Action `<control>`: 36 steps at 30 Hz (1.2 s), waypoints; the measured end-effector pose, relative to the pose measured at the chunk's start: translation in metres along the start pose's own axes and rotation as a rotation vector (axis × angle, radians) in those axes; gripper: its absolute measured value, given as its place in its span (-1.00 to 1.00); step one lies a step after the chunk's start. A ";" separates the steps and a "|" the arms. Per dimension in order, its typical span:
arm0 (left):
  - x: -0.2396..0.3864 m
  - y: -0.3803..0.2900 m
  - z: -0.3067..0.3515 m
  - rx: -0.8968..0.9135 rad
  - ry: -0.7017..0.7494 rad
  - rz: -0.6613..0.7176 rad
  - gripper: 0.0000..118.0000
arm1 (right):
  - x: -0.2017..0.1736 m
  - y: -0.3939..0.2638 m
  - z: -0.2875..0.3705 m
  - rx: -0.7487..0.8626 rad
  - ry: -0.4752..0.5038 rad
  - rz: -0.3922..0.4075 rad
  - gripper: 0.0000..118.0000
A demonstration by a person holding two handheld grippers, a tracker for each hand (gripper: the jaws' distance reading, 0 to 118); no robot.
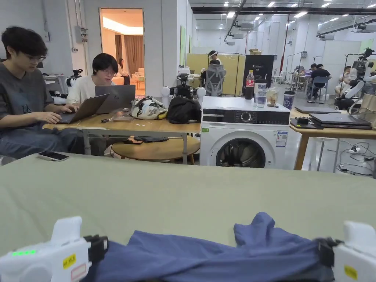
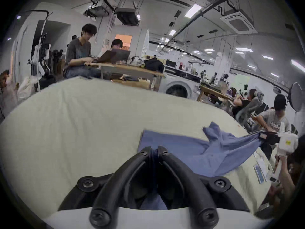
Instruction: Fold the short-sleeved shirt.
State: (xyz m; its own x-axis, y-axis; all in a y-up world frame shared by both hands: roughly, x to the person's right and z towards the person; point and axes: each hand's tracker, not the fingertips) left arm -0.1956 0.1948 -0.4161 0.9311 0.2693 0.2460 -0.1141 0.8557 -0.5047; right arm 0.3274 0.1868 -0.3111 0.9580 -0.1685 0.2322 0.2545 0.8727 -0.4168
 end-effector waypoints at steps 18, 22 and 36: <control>-0.009 -0.124 0.088 -0.141 0.004 -0.001 -0.94 | 0.030 -0.131 0.083 -0.127 -0.080 -0.030 -0.34; 0.002 -0.109 0.093 -0.030 0.011 -0.126 -0.12 | 0.022 -0.121 0.102 -0.027 -0.053 0.039 -0.01; 0.092 -0.059 0.106 0.142 -0.084 -0.218 -1.00 | -0.024 -0.066 0.101 0.075 0.034 0.111 -1.00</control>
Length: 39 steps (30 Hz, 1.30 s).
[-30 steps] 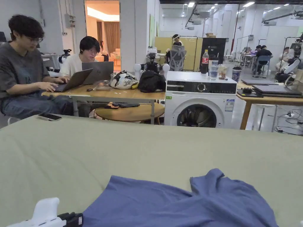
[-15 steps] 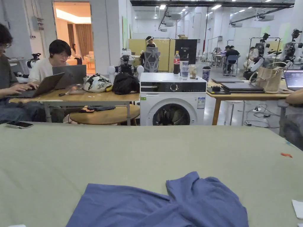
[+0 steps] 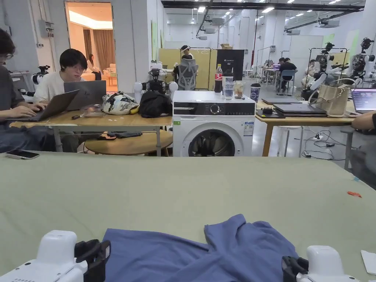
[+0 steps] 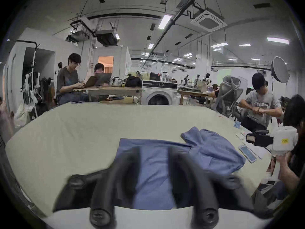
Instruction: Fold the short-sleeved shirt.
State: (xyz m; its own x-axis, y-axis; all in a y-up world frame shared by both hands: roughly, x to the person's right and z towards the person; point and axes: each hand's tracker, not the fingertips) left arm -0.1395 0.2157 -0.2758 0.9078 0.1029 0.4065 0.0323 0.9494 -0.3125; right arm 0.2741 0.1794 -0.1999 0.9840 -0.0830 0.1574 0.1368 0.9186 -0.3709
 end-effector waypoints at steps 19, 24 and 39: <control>-0.038 -0.024 -0.005 -0.101 0.053 0.076 -1.00 | 0.002 -0.014 -0.014 -0.056 0.066 -0.011 -1.00; -0.063 -0.050 0.000 -0.198 0.095 0.219 -0.35 | 0.005 -0.021 -0.016 -0.070 0.083 -0.020 -1.00; -0.083 -0.125 -0.007 -0.465 0.184 0.218 -0.21 | 0.017 -0.042 -0.018 -0.144 0.093 -0.076 -1.00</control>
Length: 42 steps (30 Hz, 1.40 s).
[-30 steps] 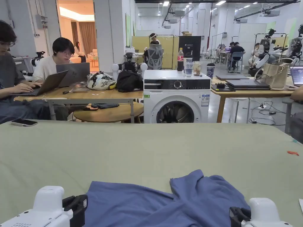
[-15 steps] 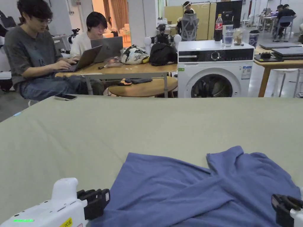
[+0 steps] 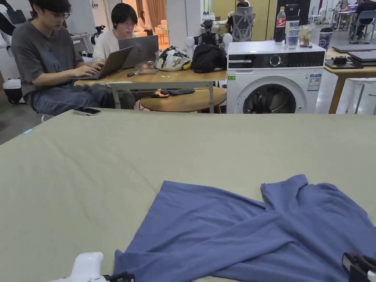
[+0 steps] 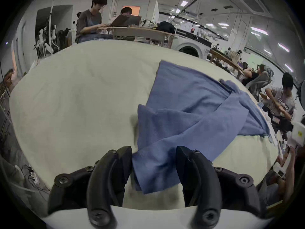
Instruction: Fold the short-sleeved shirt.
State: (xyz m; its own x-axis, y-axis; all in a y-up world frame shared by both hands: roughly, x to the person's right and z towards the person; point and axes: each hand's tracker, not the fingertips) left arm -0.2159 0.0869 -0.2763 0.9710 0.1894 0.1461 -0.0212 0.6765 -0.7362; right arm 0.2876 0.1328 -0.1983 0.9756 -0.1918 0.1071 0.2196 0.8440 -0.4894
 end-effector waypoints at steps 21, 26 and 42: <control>0.020 0.001 -0.006 -0.072 0.039 -0.170 -0.91 | 0.006 0.206 -0.232 -0.342 0.016 0.078 0.11; 0.017 0.006 -0.005 -0.081 0.014 -0.126 -0.91 | 0.020 0.211 -0.323 -0.499 -0.106 0.030 0.11; 0.020 0.010 -0.006 -0.058 0.008 -0.118 -0.91 | -0.011 0.212 -0.304 -0.384 -0.086 0.184 -1.00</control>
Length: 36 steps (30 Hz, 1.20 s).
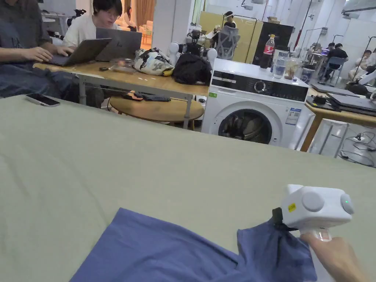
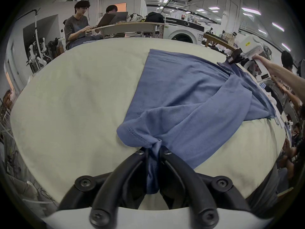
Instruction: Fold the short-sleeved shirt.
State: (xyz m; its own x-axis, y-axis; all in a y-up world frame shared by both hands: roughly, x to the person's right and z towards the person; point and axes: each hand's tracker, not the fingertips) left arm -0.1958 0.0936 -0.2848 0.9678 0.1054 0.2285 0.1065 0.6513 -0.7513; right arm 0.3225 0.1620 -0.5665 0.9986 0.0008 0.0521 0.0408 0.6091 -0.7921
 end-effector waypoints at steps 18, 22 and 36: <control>0.015 0.257 0.148 0.675 -0.135 -0.041 -0.95 | 0.056 0.051 0.365 0.667 -0.159 -0.049 -1.00; 0.027 0.348 0.162 0.723 -0.105 -0.052 -0.94 | 0.072 0.078 0.391 0.737 -0.145 -0.126 -1.00; 0.047 0.511 0.157 0.743 0.074 -0.070 -0.95 | 0.068 0.227 0.428 0.869 -0.256 -0.155 -1.00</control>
State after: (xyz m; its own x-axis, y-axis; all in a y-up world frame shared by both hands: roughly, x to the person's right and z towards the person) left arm -0.1317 0.5494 -0.5602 0.9801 0.0113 0.1980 0.0116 0.9934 -0.1144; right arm 0.3861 0.6401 -0.4825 0.9422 -0.0181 0.3346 0.0315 0.9989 -0.0347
